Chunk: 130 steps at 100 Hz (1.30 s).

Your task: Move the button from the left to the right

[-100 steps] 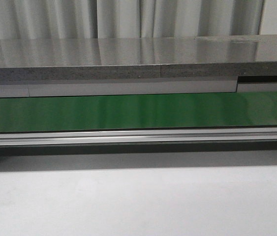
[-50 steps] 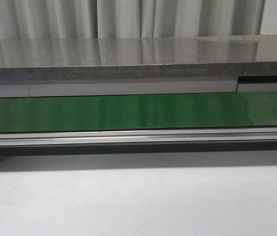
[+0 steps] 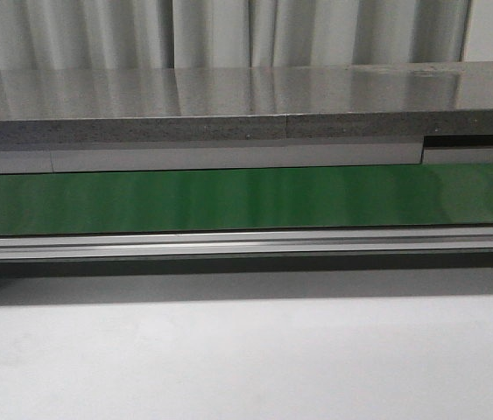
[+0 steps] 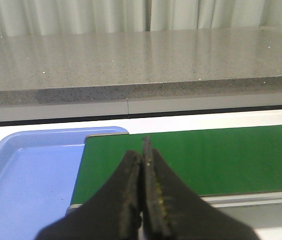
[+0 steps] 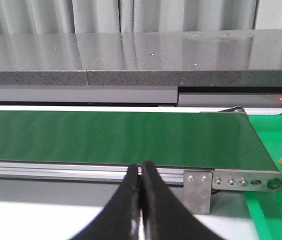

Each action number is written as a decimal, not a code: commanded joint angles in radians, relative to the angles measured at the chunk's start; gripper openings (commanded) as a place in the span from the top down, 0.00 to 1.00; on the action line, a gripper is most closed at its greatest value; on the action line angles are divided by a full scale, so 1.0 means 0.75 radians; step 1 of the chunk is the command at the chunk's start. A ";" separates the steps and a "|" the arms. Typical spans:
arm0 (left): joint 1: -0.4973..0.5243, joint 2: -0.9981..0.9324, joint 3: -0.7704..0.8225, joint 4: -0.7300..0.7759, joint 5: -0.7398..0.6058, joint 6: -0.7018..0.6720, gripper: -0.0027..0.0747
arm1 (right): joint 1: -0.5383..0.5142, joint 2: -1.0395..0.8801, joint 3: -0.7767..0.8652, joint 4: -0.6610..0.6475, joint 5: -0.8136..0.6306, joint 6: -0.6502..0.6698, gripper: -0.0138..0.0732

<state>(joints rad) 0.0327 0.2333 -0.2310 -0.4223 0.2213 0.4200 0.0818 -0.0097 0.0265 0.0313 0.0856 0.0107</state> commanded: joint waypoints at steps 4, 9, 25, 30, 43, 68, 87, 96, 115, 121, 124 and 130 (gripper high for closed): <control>-0.009 0.010 -0.038 -0.015 -0.089 -0.001 0.99 | -0.001 -0.027 -0.022 -0.011 -0.114 0.004 0.92; -0.009 0.010 -0.038 -0.015 -0.089 -0.001 0.99 | -0.001 -0.027 -0.022 -0.011 -0.114 0.004 0.92; -0.009 0.010 -0.038 -0.015 -0.089 -0.001 0.99 | -0.001 -0.027 -0.022 -0.011 -0.114 0.004 0.92; -0.009 0.010 -0.038 -0.015 -0.089 -0.001 0.99 | -0.001 -0.027 -0.022 -0.011 -0.114 0.004 0.92; -0.009 0.010 -0.038 -0.015 -0.089 -0.001 0.99 | -0.001 -0.027 -0.022 -0.011 -0.114 0.004 0.92; -0.009 0.010 -0.038 -0.015 -0.089 -0.001 0.99 | -0.001 -0.027 -0.022 -0.011 -0.114 0.004 0.92; -0.009 0.010 -0.038 -0.015 -0.089 -0.001 0.99 | -0.001 -0.027 -0.022 -0.011 -0.114 0.004 0.92; -0.009 0.010 -0.038 -0.015 -0.089 -0.001 0.99 | -0.001 -0.027 -0.022 -0.011 -0.114 0.004 0.92; -0.009 0.010 -0.038 -0.015 -0.161 -0.001 0.99 | -0.001 -0.027 -0.022 -0.011 -0.114 0.004 0.92; -0.009 0.010 -0.037 0.012 -0.161 -0.015 0.99 | -0.001 -0.027 -0.022 -0.011 -0.114 0.004 0.92; -0.009 0.010 -0.035 0.050 -0.161 -0.062 0.99 | -0.001 -0.027 -0.022 -0.011 -0.114 0.004 0.92; -0.009 0.010 -0.021 0.184 -0.169 -0.202 0.99 | -0.001 -0.027 -0.022 -0.011 -0.114 0.004 0.92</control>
<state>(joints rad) 0.0327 0.2333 -0.2290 -0.3784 0.1812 0.3824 0.0818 -0.0097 0.0265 0.0313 0.0835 0.0131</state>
